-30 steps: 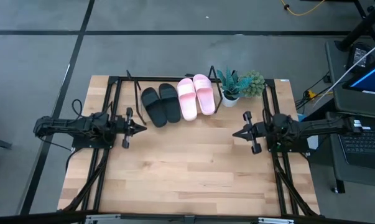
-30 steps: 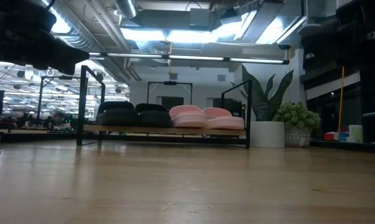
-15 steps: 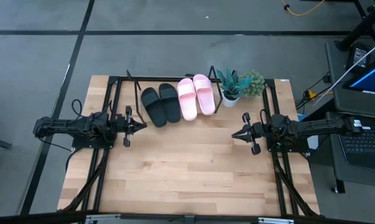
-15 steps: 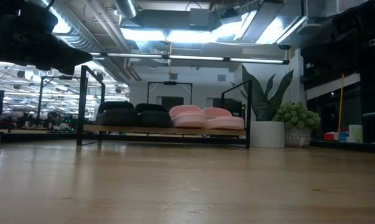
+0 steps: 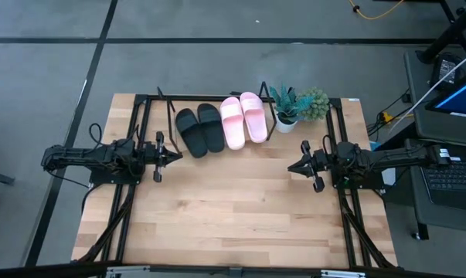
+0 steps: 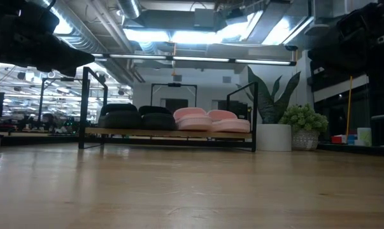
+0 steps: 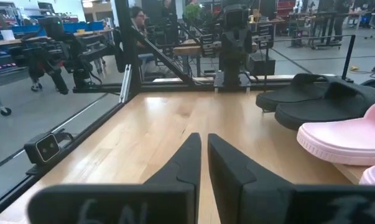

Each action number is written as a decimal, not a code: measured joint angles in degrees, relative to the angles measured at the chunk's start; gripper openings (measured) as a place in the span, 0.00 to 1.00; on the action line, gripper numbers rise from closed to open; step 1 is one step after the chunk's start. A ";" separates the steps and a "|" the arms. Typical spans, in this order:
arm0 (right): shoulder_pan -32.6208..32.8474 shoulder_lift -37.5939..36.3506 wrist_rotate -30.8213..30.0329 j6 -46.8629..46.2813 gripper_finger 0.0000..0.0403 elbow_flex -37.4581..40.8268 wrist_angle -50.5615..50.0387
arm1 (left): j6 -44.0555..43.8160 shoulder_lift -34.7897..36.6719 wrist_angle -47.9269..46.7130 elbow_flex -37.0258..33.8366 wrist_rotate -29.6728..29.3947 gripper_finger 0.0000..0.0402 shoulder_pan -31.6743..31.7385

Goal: Pick and place slides into the shelf
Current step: Return to Home Position

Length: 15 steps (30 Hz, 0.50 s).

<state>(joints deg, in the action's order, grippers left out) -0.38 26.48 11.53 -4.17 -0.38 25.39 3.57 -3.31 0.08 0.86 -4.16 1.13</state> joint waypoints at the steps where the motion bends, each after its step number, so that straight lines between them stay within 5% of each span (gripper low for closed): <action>1: 0.02 0.00 -0.01 0.33 0.08 0.00 0.00 | 0.00 0.00 0.00 0.00 0.00 0.00 0.00; 10: 3.21 -5.68 -0.58 11.10 0.08 0.00 0.44 | 0.02 0.00 0.00 0.00 -0.02 0.00 0.00; 15: 3.35 -14.10 -0.46 12.09 0.08 -0.02 -8.26 | 0.02 0.00 -0.02 0.02 -0.02 0.00 0.00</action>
<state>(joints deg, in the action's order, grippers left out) 2.97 12.38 11.07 7.92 -0.40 17.13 3.60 -3.31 0.06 0.89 -4.19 1.13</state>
